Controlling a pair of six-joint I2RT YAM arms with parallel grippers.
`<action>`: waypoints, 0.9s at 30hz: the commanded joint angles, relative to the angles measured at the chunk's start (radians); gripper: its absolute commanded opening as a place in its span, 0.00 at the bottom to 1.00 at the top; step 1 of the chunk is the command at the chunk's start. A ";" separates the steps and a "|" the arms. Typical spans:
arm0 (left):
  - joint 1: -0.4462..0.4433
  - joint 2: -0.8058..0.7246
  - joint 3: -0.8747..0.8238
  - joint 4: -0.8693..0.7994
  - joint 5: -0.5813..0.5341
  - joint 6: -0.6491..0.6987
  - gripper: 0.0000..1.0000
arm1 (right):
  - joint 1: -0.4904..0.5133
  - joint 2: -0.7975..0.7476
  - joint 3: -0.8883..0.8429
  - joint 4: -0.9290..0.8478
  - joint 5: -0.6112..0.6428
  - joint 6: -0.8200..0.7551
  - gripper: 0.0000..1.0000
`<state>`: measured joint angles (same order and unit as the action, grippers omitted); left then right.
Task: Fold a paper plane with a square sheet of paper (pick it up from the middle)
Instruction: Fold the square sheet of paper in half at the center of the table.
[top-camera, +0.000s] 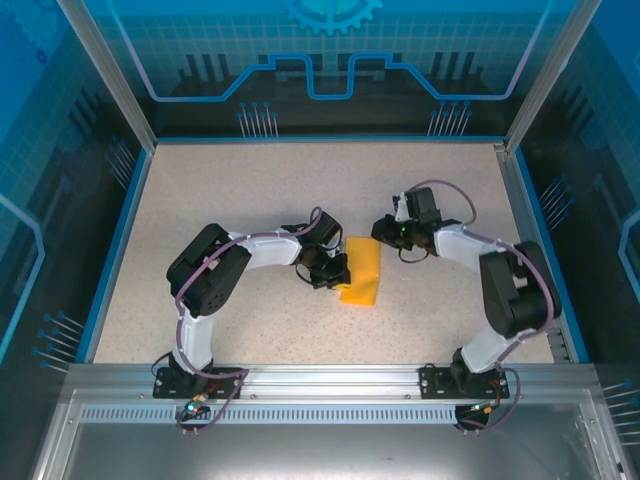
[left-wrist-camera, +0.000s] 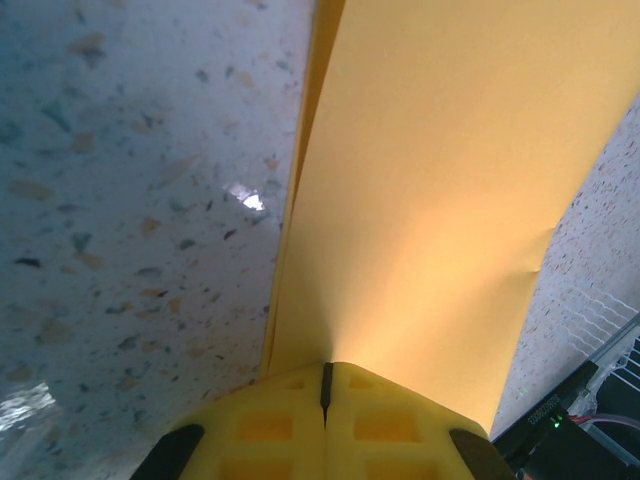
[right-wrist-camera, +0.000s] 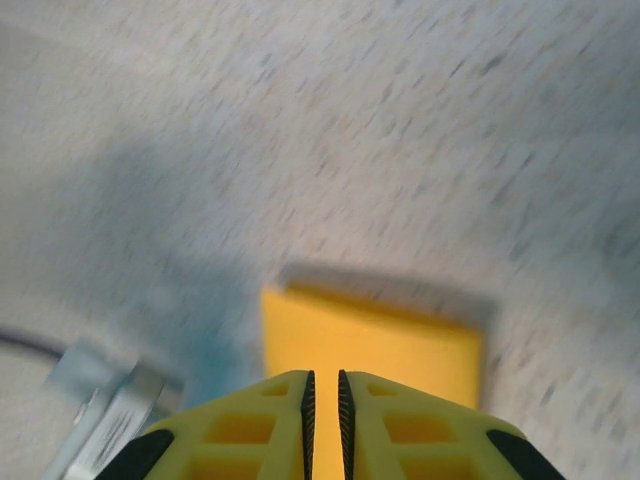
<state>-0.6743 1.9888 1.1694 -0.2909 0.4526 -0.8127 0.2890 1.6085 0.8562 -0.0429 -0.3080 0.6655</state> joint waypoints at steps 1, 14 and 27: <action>-0.008 0.098 -0.065 -0.145 -0.132 -0.010 0.04 | 0.064 -0.101 -0.116 -0.051 -0.031 0.062 0.17; -0.010 0.096 -0.073 -0.128 -0.145 -0.016 0.04 | 0.183 -0.083 -0.254 -0.039 -0.054 0.178 0.16; -0.008 0.097 -0.089 -0.111 -0.162 -0.023 0.04 | 0.173 -0.157 -0.341 -0.064 -0.077 0.132 0.16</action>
<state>-0.6743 1.9873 1.1591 -0.2745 0.4522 -0.8131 0.4595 1.4960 0.5415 -0.0322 -0.3641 0.8143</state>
